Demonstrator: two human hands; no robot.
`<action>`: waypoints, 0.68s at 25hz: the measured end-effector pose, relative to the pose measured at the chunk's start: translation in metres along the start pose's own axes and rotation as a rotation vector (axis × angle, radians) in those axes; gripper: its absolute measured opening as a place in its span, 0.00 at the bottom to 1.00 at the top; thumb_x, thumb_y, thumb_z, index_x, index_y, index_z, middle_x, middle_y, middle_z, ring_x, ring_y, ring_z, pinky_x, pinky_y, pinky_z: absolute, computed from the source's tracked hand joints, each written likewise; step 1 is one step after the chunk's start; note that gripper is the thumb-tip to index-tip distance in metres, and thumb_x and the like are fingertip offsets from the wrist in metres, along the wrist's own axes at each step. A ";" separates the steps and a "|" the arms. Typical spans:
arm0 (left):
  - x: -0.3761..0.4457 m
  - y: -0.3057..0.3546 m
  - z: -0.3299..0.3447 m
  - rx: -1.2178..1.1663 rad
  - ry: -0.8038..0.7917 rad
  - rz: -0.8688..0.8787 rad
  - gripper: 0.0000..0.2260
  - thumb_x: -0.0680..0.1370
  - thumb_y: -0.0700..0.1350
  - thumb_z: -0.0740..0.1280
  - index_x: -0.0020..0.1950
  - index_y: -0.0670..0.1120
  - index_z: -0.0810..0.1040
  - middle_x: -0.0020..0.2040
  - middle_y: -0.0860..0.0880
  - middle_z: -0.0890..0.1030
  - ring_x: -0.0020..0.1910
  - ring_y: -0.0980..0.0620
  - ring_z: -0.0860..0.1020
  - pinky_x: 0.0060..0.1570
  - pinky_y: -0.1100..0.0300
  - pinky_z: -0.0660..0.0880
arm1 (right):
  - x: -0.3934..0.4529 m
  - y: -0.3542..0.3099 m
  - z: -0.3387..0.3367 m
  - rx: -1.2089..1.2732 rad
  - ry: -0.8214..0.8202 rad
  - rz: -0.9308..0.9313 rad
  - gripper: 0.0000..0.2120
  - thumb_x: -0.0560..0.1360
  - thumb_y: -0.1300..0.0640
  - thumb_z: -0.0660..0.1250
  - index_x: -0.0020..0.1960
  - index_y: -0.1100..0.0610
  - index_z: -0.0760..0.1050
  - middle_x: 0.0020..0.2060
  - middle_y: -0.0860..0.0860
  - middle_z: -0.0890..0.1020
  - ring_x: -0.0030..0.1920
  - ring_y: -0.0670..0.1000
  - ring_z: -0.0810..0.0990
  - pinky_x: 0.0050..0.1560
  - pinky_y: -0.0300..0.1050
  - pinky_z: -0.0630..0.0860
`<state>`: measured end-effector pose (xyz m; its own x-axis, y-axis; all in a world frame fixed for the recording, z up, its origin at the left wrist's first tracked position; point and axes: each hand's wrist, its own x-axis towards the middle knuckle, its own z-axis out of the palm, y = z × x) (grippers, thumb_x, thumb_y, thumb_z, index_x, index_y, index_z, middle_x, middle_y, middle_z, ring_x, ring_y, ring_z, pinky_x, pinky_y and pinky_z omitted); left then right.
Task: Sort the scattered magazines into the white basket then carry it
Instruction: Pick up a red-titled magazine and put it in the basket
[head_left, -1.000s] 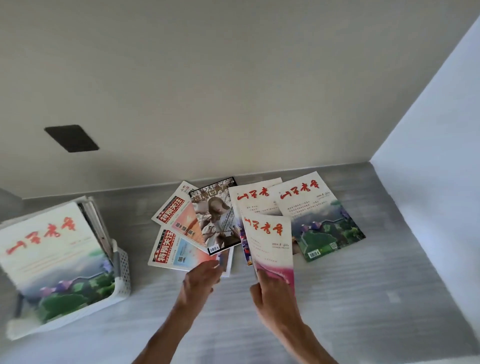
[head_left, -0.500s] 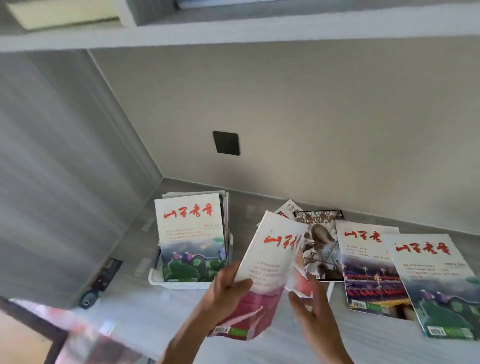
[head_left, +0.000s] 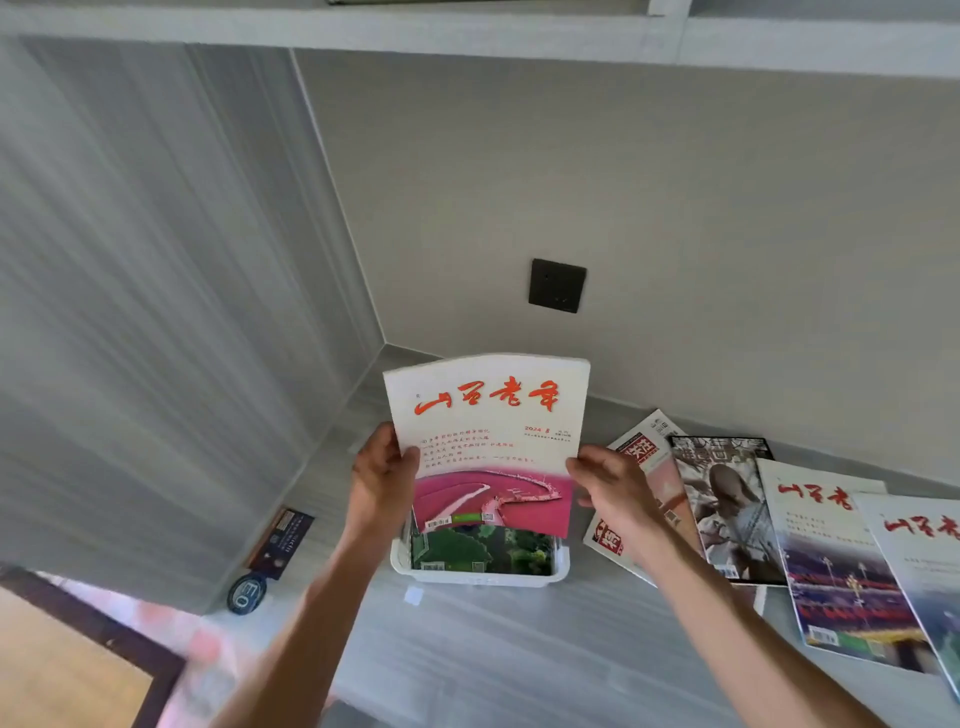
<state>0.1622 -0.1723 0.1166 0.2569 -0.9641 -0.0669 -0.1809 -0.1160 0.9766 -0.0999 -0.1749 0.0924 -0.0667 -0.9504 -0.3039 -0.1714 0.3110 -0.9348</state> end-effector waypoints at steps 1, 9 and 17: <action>0.009 -0.009 -0.005 0.063 0.011 -0.008 0.20 0.76 0.31 0.63 0.45 0.58 0.78 0.42 0.62 0.85 0.42 0.69 0.81 0.35 0.75 0.76 | 0.006 0.001 0.013 -0.033 0.029 0.003 0.13 0.77 0.62 0.67 0.40 0.47 0.83 0.36 0.38 0.86 0.33 0.39 0.81 0.38 0.40 0.76; 0.046 -0.082 -0.020 0.341 -0.113 -0.099 0.12 0.77 0.34 0.61 0.53 0.47 0.78 0.50 0.47 0.84 0.48 0.47 0.83 0.41 0.55 0.82 | 0.023 0.044 0.055 -0.225 0.126 0.142 0.10 0.78 0.60 0.65 0.42 0.50 0.82 0.39 0.43 0.86 0.38 0.48 0.85 0.39 0.45 0.80; -0.009 -0.078 0.027 0.217 -0.046 0.202 0.29 0.74 0.35 0.65 0.72 0.51 0.62 0.68 0.43 0.73 0.64 0.48 0.73 0.54 0.53 0.76 | -0.012 0.077 0.018 -0.016 0.230 0.351 0.09 0.76 0.63 0.64 0.52 0.52 0.79 0.45 0.48 0.81 0.44 0.49 0.80 0.44 0.47 0.80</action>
<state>0.1483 -0.1610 0.0359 0.1524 -0.9822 0.1099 -0.4237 0.0355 0.9051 -0.0942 -0.1399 0.0205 -0.3410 -0.7603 -0.5529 -0.1139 0.6172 -0.7785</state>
